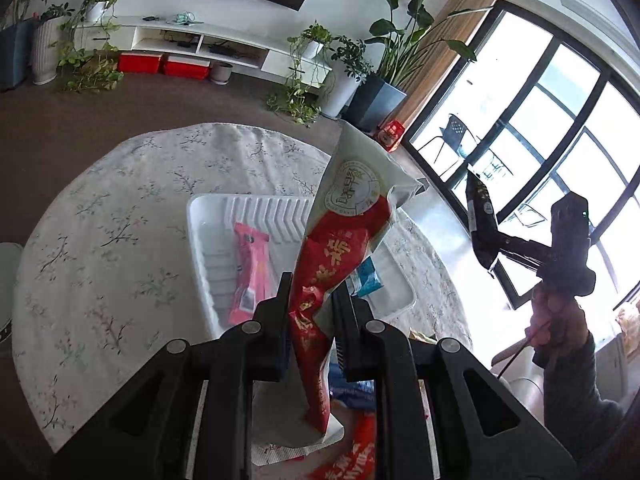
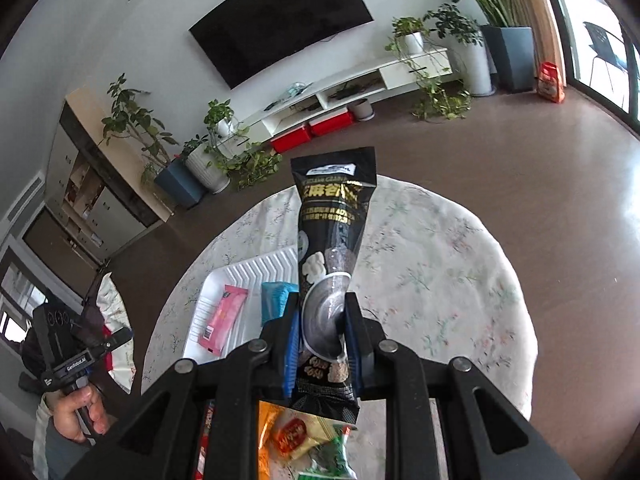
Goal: Organize snacks
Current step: 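Lift both packets over the white tray and lower them inside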
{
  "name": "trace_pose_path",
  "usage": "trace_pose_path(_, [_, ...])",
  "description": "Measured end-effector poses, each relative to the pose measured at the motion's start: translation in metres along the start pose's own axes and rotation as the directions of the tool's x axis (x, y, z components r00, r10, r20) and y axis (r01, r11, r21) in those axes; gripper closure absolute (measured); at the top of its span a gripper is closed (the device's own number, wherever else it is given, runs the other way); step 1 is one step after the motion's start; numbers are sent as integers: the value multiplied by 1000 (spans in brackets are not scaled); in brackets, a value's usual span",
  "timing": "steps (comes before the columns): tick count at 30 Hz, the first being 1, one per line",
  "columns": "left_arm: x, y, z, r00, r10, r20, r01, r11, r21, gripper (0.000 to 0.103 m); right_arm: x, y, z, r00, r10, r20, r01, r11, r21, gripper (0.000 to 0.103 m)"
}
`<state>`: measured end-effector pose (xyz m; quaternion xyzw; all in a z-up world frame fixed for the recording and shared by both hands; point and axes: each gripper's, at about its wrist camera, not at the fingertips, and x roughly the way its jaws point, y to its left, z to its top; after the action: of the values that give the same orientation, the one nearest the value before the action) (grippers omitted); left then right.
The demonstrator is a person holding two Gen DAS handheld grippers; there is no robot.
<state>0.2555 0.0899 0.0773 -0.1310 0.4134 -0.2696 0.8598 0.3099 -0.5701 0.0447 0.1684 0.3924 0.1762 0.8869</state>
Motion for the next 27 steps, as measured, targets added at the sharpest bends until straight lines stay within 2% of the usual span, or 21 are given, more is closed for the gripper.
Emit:
trace_pose_path(5, [61, -2, 15, 997, 10, -76, -12, 1000, -23, 87, 63, 30, 8, 994, 4, -111, -13, 997, -81, 81])
trace_pose_path(11, [117, 9, 10, 989, 14, -145, -25, 997, -72, 87, 118, 34, -5, 972, -69, -224, 41, 991, -129, 81])
trace_pose_path(14, [133, 9, 8, 986, 19, -166, -32, 997, -72, 87, 132, 30, -13, 963, -104, -248, 69, 987, -144, 81])
trace_pose_path(20, [147, 12, 4, 982, 49, -184, -61, 996, -60, 87, 147, 20, -18, 955, -132, -266, 96, 985, -144, 81])
trace_pose_path(27, [166, 5, 1, 969, 90, -229, -98, 995, -23, 87, 160, 19, -24, 947, -157, -281, 114, 980, -162, 81])
